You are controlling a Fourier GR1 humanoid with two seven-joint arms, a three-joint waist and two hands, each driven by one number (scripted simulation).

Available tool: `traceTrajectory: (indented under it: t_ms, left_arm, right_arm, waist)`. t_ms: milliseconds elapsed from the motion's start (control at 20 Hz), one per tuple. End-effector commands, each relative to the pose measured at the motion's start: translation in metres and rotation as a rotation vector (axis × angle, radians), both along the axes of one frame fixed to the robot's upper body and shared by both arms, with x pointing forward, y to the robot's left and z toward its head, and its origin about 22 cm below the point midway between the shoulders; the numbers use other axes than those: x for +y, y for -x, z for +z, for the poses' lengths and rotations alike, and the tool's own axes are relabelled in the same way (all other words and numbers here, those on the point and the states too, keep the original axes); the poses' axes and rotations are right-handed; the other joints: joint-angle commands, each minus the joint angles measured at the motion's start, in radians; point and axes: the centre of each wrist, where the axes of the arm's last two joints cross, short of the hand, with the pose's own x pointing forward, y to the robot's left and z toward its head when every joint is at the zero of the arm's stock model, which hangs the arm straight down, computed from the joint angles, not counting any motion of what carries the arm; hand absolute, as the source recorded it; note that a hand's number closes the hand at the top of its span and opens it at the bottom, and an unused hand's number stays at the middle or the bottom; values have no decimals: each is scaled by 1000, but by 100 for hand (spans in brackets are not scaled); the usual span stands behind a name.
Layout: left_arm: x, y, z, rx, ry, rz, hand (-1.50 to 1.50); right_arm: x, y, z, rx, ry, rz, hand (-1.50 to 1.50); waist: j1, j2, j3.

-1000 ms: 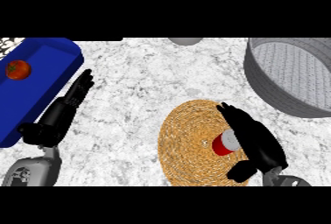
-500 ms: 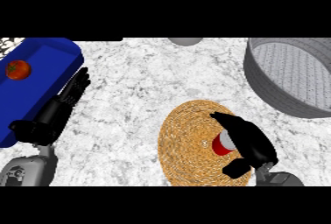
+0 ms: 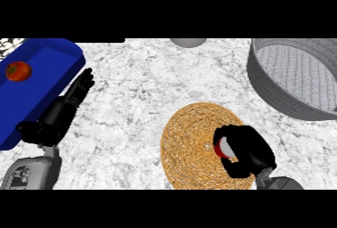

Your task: Pick the can from the placemat and place it in the basket

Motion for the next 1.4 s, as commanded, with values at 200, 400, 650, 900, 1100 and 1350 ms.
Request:
traceTrajectory:
  t_ms: [200,400,650,900,1100,1350]
  left_arm:
    - [-12,-1,2,1,1,-12,0]
    - [-12,-2,0,0,-1,-35,0]
    - [-23,-7,6,-20,-4,-70,0]
    - [-9,-9,4,6,5,-60,0]
    - [-17,-12,10,-7,-7,-55,0]
    - [4,-7,4,1,-8,-38,0]
  right_arm:
    - [28,-22,-24,-59,86,-50,150]
    - [18,-58,-6,-29,80,-546,150]
    - [39,-104,27,-104,43,-808,150]
    - [62,-125,47,-234,-238,-876,150]
    - [82,-135,111,-511,-439,-852,150]
    - [121,-130,142,-684,-522,-857,150]
  waist:
    - [10,14,10]
    - [37,32,10]
    - [78,34,11]
    - [65,26,12]
    - [51,22,11]
    - [38,15,9]
